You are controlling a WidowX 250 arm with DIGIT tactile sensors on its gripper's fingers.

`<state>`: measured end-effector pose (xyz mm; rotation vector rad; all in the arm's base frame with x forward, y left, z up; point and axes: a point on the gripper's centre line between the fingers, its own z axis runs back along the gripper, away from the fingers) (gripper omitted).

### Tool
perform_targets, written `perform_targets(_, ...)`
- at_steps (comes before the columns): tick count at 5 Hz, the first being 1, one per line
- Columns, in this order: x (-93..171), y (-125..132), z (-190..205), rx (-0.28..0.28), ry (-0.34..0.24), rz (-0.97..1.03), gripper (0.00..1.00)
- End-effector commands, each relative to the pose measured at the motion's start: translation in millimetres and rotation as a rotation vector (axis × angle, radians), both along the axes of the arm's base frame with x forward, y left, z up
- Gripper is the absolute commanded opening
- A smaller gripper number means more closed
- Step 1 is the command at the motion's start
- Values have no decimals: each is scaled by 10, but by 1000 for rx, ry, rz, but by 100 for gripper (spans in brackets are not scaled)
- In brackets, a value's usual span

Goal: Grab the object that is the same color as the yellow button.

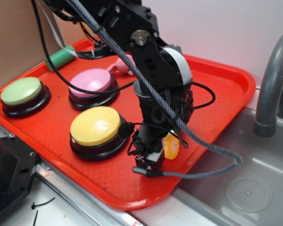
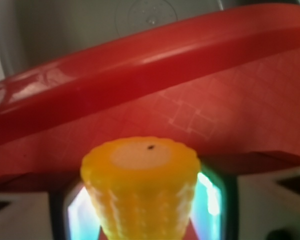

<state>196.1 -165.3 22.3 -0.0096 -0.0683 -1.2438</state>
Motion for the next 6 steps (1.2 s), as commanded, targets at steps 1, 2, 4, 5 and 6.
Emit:
perform_targets(1,65,266,718,-109,-25,307,0)
perform_targets(2,97,518,1164,-119,26,561,0)
perform_targets(4,-79,1153,1780,-186,7,1059,0)
perform_targets(5,-203,1314,2011,-153,-56,1306,0)
perform_targets(6,-236,1329,2032,-75,-93,1464,0)
